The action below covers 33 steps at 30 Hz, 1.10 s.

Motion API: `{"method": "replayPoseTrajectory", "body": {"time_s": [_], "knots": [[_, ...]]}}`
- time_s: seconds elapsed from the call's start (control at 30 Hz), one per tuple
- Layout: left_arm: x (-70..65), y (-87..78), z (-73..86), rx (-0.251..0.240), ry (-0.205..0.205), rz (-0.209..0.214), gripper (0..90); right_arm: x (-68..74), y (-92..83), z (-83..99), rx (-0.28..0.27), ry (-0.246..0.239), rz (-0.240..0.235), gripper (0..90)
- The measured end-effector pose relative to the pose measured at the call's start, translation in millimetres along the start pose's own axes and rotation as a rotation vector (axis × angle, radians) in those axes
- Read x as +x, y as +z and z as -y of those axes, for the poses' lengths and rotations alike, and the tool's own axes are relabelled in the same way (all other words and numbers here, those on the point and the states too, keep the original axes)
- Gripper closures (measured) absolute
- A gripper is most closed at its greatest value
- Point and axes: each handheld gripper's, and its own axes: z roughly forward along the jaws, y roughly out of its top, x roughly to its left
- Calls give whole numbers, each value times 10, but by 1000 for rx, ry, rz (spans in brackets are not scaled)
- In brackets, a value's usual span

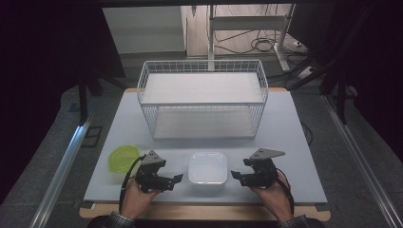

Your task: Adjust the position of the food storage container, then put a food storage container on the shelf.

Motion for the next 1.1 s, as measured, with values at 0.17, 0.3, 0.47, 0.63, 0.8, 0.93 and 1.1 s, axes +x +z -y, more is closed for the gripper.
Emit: {"method": "replayPoseTrajectory", "body": {"time_s": [0.17,0.3,0.47,0.63,0.8,0.93,1.1], "knots": [[-4,15,16,-41,34,8,41,42,11,10,-15,-18,-13,177],[-36,53,30,-56,104,6,30,31,9,5,-19,-7,-33,135],[-50,81,23,-50,98,13,28,57,13,1,-49,-2,-31,89],[-89,78,-20,-27,94,24,51,111,9,-36,-44,-10,-40,73],[-104,76,-76,-7,91,42,50,154,1,-84,-40,-9,-60,36],[-129,99,-136,-4,96,60,87,159,8,-113,-22,18,-66,72],[-179,154,-215,-18,106,92,155,153,-8,-165,-21,50,-86,178]]}}
